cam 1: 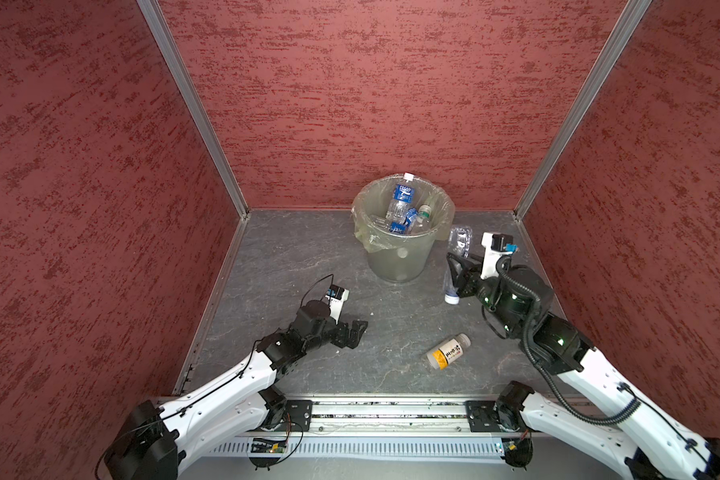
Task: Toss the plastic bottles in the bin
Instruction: 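Carry the purple-labelled bottle over the bin and open the right gripper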
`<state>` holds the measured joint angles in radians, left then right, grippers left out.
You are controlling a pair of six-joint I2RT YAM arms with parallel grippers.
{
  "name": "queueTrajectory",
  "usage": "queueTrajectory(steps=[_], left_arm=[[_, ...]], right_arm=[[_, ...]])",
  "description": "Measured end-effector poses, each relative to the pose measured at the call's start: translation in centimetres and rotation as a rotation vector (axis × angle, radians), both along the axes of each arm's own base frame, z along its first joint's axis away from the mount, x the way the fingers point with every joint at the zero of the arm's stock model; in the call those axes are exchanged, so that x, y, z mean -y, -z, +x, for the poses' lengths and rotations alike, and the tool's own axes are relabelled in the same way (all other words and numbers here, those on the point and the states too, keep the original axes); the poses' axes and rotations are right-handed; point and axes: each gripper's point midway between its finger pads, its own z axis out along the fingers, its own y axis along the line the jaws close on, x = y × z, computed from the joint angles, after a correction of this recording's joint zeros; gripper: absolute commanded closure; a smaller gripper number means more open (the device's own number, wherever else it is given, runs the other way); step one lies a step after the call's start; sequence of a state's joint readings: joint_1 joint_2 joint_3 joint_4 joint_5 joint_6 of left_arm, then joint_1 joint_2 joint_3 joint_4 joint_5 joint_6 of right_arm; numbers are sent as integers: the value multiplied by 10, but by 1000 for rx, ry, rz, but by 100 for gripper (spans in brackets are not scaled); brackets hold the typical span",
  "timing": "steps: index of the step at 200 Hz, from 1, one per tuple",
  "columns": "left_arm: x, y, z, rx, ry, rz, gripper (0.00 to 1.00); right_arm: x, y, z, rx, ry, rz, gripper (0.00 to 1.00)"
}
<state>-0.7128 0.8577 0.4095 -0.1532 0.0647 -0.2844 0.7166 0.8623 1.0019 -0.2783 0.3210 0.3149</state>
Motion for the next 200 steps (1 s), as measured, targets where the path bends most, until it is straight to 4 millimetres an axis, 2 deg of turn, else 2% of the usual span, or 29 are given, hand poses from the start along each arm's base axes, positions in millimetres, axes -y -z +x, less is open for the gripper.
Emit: queueTrajectory(steps=[24, 39, 62, 69, 80, 95, 109, 129, 136, 163, 179, 200], left_arm=[[-1, -3, -1, 3, -8, -7, 1], [-2, -4, -1, 3, -14, -16, 1], [-2, 0, -2, -8, -18, -16, 0], [-2, 1, -3, -12, -17, -16, 1], [-1, 1, -4, -16, -16, -18, 1], [0, 0, -5, -14, -14, -24, 1], [0, -5, -7, -3, -11, -32, 1], [0, -13, -10, 15, -11, -52, 1], [-1, -14, -10, 18, -14, -57, 1], [-3, -13, -12, 10, -22, -51, 1], [-3, -9, -12, -2, -21, -36, 1], [1, -7, -13, -13, -12, -21, 1]], right_arm=[[-25, -43, 39, 60, 27, -26, 58], [-48, -65, 79, 86, 43, -45, 52], [-73, -88, 156, 117, 97, -74, 20], [-78, -89, 179, 116, 117, -85, 12], [-81, -83, 212, 102, 148, -102, 9], [-80, -63, 233, 58, 168, -144, 7], [-72, -42, 234, 9, 178, -182, 5], [-59, -32, 213, -21, 174, -204, 5], [-53, -37, 203, -16, 174, -200, 5], [-32, -85, 162, 69, 170, -129, 6], [-17, -106, 139, 110, 177, -93, 6], [-5, -106, 119, 114, 181, -71, 6]])
